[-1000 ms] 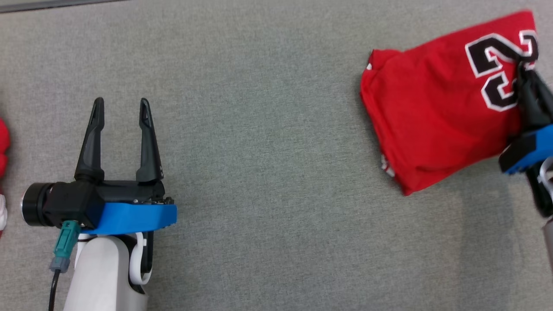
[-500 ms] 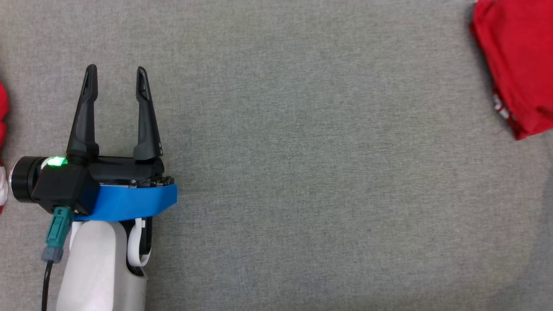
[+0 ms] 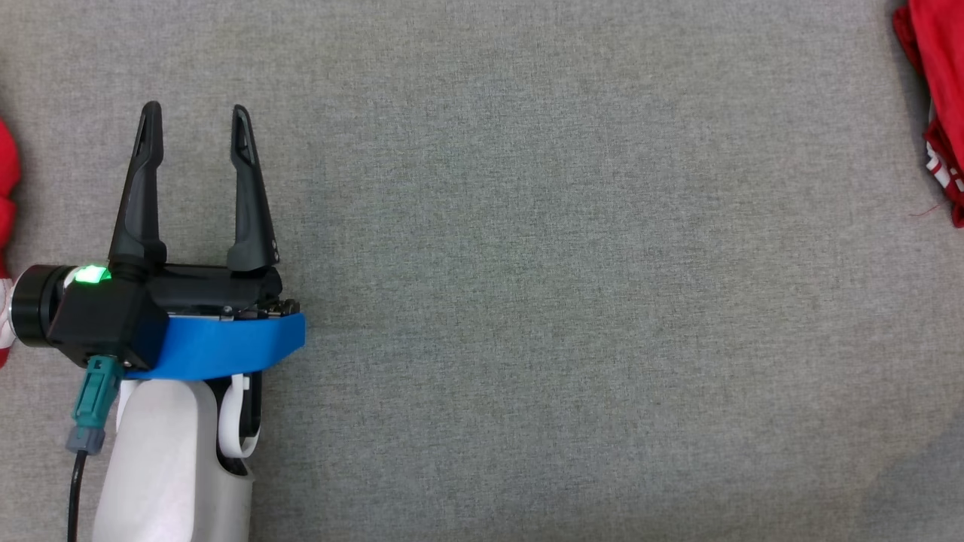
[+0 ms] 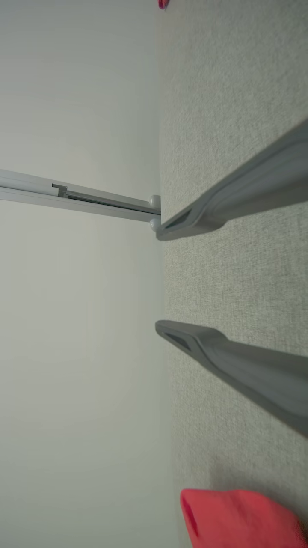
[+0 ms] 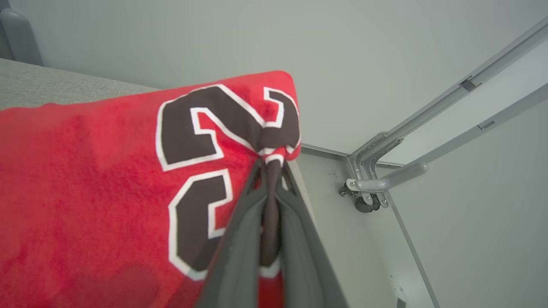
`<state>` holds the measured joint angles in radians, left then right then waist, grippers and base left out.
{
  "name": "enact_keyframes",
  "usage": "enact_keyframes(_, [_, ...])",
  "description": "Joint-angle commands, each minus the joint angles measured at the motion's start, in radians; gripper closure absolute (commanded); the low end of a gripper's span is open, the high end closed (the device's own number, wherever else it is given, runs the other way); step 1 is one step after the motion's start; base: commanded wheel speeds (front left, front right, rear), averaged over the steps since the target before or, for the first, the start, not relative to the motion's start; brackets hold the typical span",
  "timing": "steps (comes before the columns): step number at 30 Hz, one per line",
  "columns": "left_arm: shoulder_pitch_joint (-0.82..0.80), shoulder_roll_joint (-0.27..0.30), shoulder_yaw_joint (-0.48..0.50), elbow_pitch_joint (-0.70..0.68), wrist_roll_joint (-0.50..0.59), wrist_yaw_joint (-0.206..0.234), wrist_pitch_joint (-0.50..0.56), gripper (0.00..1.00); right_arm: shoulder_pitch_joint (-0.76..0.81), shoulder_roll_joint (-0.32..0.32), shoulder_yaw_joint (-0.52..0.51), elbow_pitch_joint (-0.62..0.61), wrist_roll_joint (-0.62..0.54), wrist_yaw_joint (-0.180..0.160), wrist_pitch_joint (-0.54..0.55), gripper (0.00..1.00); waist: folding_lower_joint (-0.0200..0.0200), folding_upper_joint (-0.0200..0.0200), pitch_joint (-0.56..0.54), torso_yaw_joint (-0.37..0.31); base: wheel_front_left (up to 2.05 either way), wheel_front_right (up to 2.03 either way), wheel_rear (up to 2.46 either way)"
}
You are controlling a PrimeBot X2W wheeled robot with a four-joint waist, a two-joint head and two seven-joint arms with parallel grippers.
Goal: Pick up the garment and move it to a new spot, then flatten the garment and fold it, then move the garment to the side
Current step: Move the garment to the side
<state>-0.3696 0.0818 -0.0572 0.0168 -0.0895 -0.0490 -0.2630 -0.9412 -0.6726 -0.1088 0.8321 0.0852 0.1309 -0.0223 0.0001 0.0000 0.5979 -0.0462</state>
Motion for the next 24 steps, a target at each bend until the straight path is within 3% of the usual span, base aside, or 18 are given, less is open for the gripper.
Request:
enact_keyframes(1, [-0.007,0.002,0.002,-0.002,-0.004,0.004,-0.002,0.00,-0.025,0.006,-0.013,0.029,-0.016,0.000,-0.001,0.00,-0.0001,0.0000,-0.004,-0.002,0.00,0.00,0.00])
enact_keyframes(9, [0.023,-0.003,0.009,0.028,-0.016,0.007,-0.002,0.00,-0.025,0.041,-0.022,0.060,-0.050,0.000,-0.075,0.00,-0.0001,0.0000,-0.076,-0.002,0.00,0.00,0.00])
enact_keyframes(14, [0.075,-0.005,0.034,0.046,-0.034,0.011,-0.002,0.00,0.006,0.099,-0.005,0.026,-0.050,0.000,-0.158,0.00,-0.0001,0.0000,-0.164,0.001,0.00,0.00,0.00])
enact_keyframes(24, [0.220,-0.008,0.077,0.075,-0.051,0.014,-0.002,0.00,0.140,0.316,0.131,-0.116,0.011,0.000,-0.230,0.00,-0.0001,0.0000,-0.331,-0.005,0.00,0.00,0.00])
